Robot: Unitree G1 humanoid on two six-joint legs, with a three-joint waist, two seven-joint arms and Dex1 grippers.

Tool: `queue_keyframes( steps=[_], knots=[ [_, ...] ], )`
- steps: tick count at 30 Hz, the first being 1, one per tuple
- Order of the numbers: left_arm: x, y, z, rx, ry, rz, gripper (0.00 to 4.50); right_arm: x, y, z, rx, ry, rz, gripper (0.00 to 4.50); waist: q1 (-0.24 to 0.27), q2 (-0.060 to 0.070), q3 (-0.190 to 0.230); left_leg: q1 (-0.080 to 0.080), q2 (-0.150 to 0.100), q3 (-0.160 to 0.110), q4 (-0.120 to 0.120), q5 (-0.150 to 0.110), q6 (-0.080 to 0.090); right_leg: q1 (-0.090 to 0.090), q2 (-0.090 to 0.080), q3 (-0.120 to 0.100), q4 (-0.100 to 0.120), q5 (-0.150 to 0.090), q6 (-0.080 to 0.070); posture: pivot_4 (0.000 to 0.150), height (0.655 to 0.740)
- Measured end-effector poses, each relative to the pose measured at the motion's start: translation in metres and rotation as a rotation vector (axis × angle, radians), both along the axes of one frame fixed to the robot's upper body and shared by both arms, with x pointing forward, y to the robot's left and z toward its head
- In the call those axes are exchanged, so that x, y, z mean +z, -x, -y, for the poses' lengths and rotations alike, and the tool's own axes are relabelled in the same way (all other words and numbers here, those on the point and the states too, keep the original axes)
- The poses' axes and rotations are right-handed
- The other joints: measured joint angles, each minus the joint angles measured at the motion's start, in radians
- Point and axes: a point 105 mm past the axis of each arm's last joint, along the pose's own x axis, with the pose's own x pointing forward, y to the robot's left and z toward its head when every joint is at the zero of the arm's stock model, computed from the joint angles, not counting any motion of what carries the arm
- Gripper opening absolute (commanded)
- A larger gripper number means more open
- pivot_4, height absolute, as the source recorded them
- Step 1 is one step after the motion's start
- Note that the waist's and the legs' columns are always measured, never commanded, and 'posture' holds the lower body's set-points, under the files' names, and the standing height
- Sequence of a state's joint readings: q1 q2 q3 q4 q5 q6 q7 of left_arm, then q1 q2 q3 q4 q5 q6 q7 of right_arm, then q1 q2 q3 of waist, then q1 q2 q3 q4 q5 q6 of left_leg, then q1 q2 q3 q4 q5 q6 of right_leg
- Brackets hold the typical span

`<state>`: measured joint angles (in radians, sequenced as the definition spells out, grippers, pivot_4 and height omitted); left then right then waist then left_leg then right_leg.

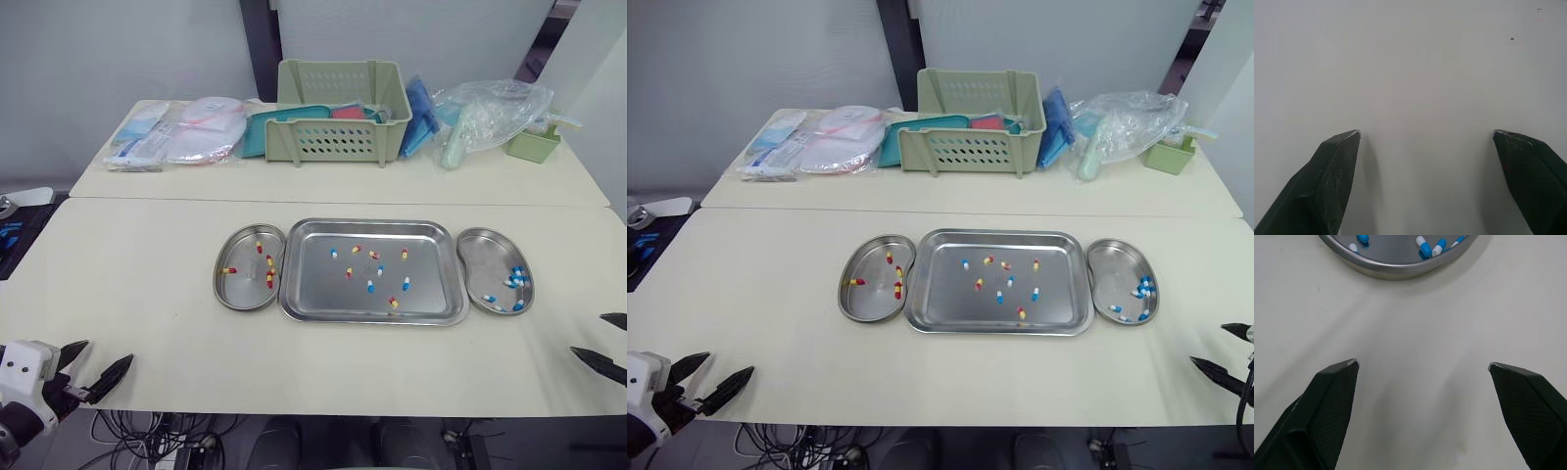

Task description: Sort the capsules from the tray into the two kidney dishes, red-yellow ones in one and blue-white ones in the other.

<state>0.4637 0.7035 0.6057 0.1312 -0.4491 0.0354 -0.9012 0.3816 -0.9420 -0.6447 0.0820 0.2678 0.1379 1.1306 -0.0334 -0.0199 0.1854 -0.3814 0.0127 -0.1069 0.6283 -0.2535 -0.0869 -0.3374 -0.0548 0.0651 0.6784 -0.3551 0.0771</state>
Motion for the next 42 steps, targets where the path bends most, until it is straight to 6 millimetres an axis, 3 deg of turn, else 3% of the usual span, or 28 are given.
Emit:
queue_keyframes(
  steps=[3,7,14,21,27,31,36,38,42],
  knots=[
    [-0.001,0.001,0.021,-0.083,0.011,0.015,4.5,-0.004,0.003,0.004,-0.015,-0.01,-0.018,4.48,0.0,0.0,0.0,0.0,0.0,0.0,0.0,0.0,0.0,0.0,0.0,0.0,0.0,0.0,0.0,0.15,0.74],
    [0.001,-0.006,0.087,-0.31,0.079,0.059,4.5,-0.007,0.007,0.003,-0.012,-0.009,-0.034,4.48,0.002,0.0,0.0,0.0,0.0,0.0,0.0,0.0,0.0,0.0,0.0,0.0,0.0,0.0,0.0,0.15,0.74],
    [0.015,-0.018,0.157,-0.463,0.201,0.182,4.5,-0.013,0.017,0.001,0.008,-0.003,-0.079,4.48,0.002,0.0,0.0,0.0,0.0,0.0,0.001,0.0,0.0,0.001,0.0,0.0,0.0,0.0,0.0,0.15,0.74],
    [0.02,-0.031,0.192,-0.534,0.264,0.267,4.5,-0.017,0.025,-0.002,0.018,0.0,-0.103,4.48,0.001,0.001,-0.001,0.0,0.0,0.0,0.001,0.0,0.0,0.001,0.0,0.0,0.0,0.0,0.0,0.15,0.74],
    [0.015,-0.04,0.207,-0.584,0.283,0.28,4.5,-0.017,0.035,-0.019,0.087,-0.023,-0.138,4.48,0.002,0.002,-0.001,0.0,-0.001,0.0,0.001,0.0,0.0,0.001,0.0,0.0,0.0,0.0,0.0,0.15,0.74],
    [0.014,-0.042,0.213,-0.607,0.291,0.282,4.5,-0.005,0.045,-0.055,0.231,-0.077,-0.198,4.48,0.001,0.002,-0.001,0.0,0.0,0.0,0.001,0.0,0.0,0.001,0.0,0.0,0.0,0.0,0.0,0.15,0.74],
    [0.017,-0.048,0.218,-0.622,0.291,0.296,4.5,0.021,0.034,-0.131,0.475,-0.163,-0.136,4.48,0.001,0.002,-0.002,0.0,0.0,-0.001,0.001,0.0,0.0,0.002,0.0,-0.001,0.0,0.0,0.0,0.15,0.74],
    [0.017,-0.049,0.219,-0.62,0.29,0.298,4.5,0.03,0.022,-0.158,0.529,-0.2,-0.074,4.48,0.002,0.001,-0.002,0.0,0.0,-0.002,0.002,0.0,0.0,0.002,0.0,-0.001,0.0,0.0,0.0,0.15,0.74],
    [0.021,-0.051,0.224,-0.63,0.29,0.311,4.5,0.054,-0.028,-0.216,0.531,-0.32,0.141,4.48,-0.004,-0.002,-0.001,0.0,0.0,-0.002,0.002,0.0,0.0,0.001,0.001,-0.001,0.001,0.0,0.0,0.15,0.74]
  ],
)
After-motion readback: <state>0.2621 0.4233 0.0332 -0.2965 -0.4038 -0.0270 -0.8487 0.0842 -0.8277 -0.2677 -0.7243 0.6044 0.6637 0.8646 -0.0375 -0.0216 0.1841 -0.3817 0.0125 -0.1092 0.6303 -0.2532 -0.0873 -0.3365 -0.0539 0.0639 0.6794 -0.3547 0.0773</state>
